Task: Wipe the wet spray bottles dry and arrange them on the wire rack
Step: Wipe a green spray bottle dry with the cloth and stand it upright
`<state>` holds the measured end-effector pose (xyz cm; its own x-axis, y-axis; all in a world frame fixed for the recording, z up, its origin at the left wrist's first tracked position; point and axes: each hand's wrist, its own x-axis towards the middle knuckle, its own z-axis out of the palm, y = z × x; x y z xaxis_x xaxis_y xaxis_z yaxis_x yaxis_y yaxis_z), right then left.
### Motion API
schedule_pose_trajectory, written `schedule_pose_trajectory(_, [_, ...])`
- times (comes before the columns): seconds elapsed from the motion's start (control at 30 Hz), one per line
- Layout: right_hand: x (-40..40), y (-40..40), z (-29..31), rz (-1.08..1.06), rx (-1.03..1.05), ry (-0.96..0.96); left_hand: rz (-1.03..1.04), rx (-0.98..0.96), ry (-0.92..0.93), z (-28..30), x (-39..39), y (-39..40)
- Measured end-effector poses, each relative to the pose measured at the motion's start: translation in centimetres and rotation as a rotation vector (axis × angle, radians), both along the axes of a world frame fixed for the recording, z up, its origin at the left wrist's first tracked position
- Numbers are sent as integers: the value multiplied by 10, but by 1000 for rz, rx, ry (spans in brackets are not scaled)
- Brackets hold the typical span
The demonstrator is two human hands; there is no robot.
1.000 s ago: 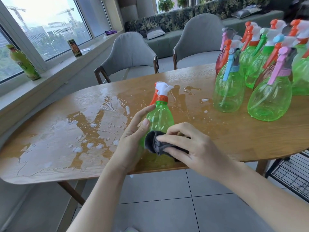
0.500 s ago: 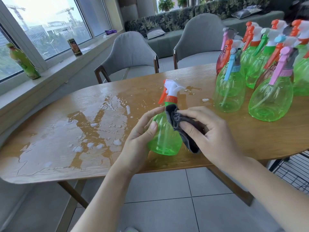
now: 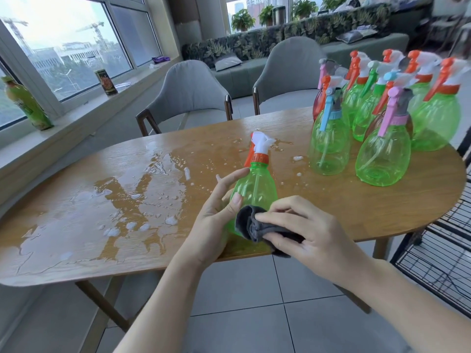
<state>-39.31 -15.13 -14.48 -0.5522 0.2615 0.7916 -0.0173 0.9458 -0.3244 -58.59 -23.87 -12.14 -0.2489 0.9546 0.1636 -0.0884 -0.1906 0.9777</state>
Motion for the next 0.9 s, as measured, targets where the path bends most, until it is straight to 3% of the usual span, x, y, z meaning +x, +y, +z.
schedule_pose_trajectory(0.17, [1,12,16,-129,-202,149,-125,37,-18,0,-5,0])
schedule_pose_trajectory(0.27, [-1,24,18,-118,-387,192,-150,40,-47,0,-6,0])
schedule_pose_trajectory(0.37, [-2,23,14,-97,-429,189,-172,50,-87,0,-6,1])
schedule_pose_trajectory(0.63, [-4,0,-5,-17,-131,36,71,28,62,4,7,3])
schedule_pose_trajectory(0.77, [-3,-2,-9,16,47,-27,45,-8,52,9,6,3])
schedule_pose_trajectory(0.9, [-4,5,-3,-35,22,36,16,-29,15,7,-1,3])
